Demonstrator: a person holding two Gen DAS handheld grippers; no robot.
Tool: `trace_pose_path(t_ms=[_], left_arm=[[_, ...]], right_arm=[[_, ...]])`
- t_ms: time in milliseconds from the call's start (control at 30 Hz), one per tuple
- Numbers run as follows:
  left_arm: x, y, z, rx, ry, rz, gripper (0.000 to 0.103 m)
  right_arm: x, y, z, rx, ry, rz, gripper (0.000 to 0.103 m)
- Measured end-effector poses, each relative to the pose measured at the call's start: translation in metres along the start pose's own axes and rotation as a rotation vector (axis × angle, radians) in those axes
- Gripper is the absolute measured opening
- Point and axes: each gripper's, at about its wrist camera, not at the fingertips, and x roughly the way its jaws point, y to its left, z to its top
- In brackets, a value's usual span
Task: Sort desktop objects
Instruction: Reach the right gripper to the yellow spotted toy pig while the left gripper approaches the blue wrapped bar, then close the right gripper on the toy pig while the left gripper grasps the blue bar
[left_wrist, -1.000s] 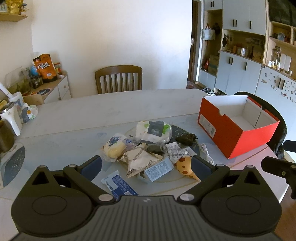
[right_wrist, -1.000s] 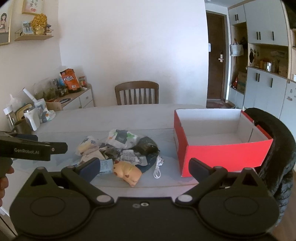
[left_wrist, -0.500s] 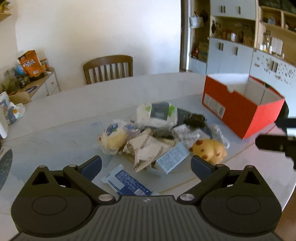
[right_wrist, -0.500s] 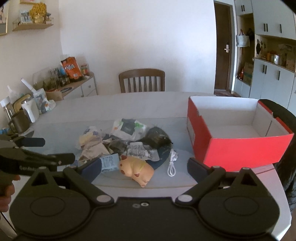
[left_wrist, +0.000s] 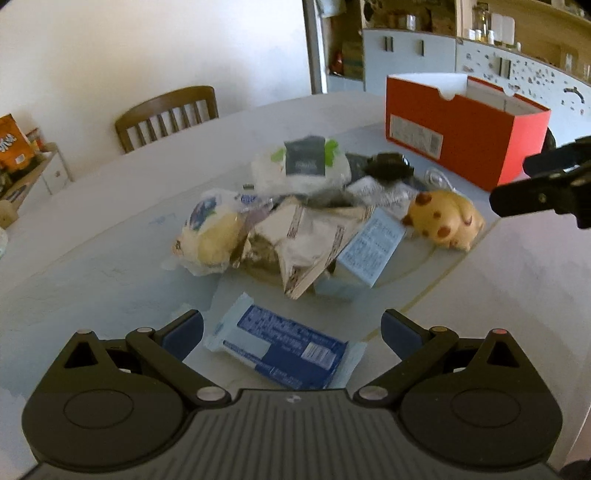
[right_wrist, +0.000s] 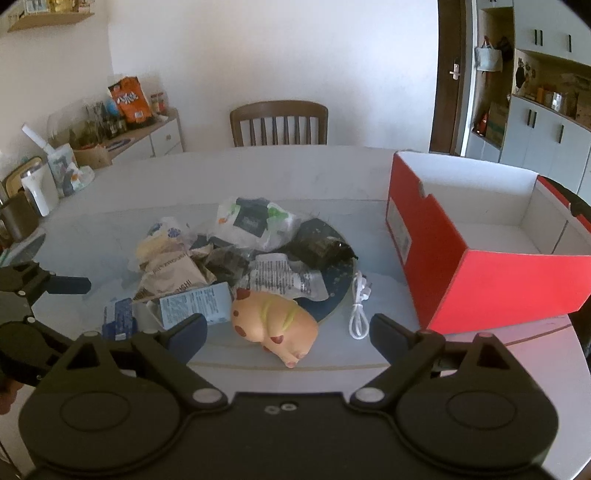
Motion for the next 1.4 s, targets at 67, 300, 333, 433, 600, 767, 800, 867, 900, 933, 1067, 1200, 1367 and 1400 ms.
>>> trace_pose_path(t_ms=[67,300,333,433,600,767,800,867,900,933,1067,1200,1367,1400], left_arm=[[0.004,0.005,-0.003,0.004,0.011,-0.012,0.103],[0.02,0.013,-0.006,0.022,0.035,-0.033,0.103],[0.022,0.014,-0.005,0.022,0.036,-0.038,0.103],[0.027,0.018,-0.006,0.01,0.044,-0.058,0.103],[0.03,0.022,-0.007,-0.01,0.043,-0.081,0.102],[0.031,0.025,-0.008,-0.031,0.048,-0.091,0.102],[0.03,0.025,-0.008,-0.033,0.049,-0.089,0.101],[0.029,0.027,-0.007,-0.047,0.048,-0.08,0.095],[0.029,0.028,-0.007,-0.053,0.048,-0.076,0.094],[0.029,0.029,-0.007,-0.056,0.048,-0.074,0.091],[0.026,0.033,-0.006,-0.087,0.046,-0.032,0.077],[0.023,0.031,-0.005,-0.108,0.039,0.026,0.064],[0.022,0.027,-0.004,-0.093,0.035,0.038,0.052],[0.021,0.027,-0.004,-0.092,0.035,0.037,0.05]], right_arm=[[0.007,0.003,0.001,-0.009,0.014,-0.009,0.095],[0.039,0.005,-0.001,-0.03,0.069,-0.056,0.095],[0.043,0.005,-0.001,-0.026,0.075,-0.06,0.095],[0.051,0.005,0.0,-0.024,0.087,-0.06,0.095],[0.062,0.011,0.001,-0.059,0.107,-0.057,0.092],[0.068,0.015,0.004,-0.073,0.116,-0.062,0.086],[0.069,0.015,0.004,-0.077,0.119,-0.065,0.083],[0.071,0.016,0.006,-0.082,0.124,-0.061,0.077],[0.071,0.016,0.006,-0.083,0.126,-0.061,0.073],[0.072,0.016,0.007,-0.084,0.128,-0.065,0.071],[0.073,0.016,0.009,-0.083,0.133,-0.08,0.058],[0.073,0.017,0.01,-0.097,0.137,-0.089,0.055],[0.071,0.017,0.012,-0.088,0.136,-0.101,0.052],[0.071,0.017,0.012,-0.086,0.135,-0.1,0.051]])
